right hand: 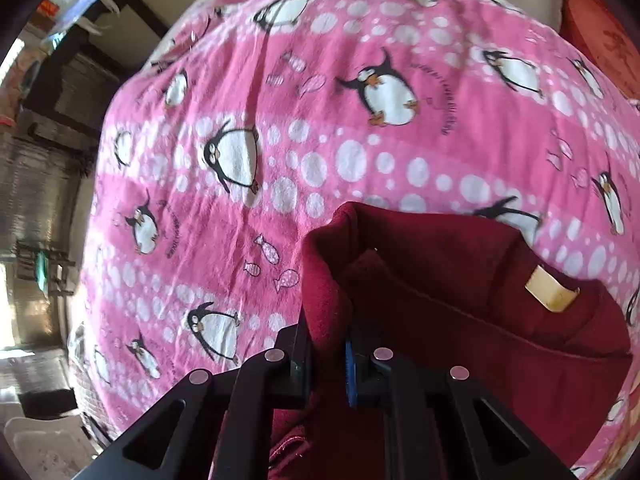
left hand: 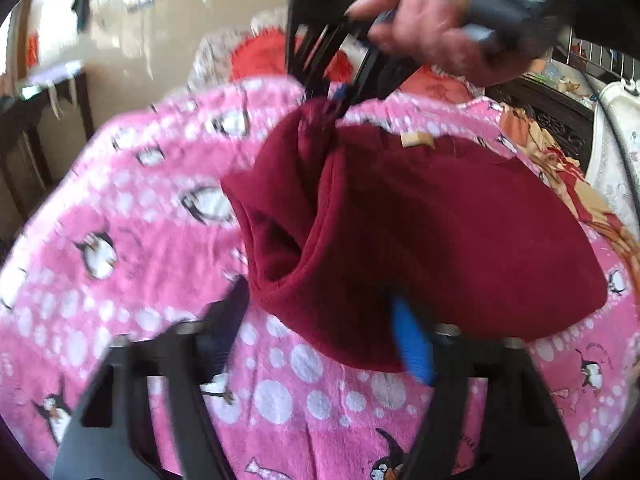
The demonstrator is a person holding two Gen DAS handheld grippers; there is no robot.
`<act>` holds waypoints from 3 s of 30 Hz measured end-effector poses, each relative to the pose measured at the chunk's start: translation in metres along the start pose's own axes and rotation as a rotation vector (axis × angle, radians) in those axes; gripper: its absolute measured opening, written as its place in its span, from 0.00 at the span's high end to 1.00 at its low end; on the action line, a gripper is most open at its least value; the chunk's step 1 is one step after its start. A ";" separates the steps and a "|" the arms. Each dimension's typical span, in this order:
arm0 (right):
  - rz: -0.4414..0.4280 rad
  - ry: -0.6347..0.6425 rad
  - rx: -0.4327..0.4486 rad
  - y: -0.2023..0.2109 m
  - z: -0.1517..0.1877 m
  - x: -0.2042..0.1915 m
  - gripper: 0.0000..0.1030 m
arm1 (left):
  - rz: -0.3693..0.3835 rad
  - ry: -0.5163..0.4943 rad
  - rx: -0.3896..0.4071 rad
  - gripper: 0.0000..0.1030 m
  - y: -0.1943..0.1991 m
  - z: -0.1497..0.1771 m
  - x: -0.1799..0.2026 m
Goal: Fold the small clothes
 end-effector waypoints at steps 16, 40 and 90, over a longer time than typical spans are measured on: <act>-0.166 -0.011 0.081 0.056 0.040 0.062 0.89 | 0.171 0.011 0.134 0.92 0.071 -0.045 0.047; -0.037 -0.086 0.135 0.083 0.144 0.280 0.88 | 0.304 -0.467 -0.007 0.87 0.037 -0.002 0.262; -0.156 0.071 0.827 0.086 0.287 0.266 0.56 | 0.384 -0.017 -0.198 0.32 -0.059 -0.117 0.112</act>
Point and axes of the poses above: each gripper's, at about its wrist camera, not at the fingertips, and y roughly against the way its jaws point, x to its right, z to its underside, the point moved 7 cm from there along -y, roughly the way its jaws point, and after that the axes turned 4 degrees about -x, right-handed, at the moved point
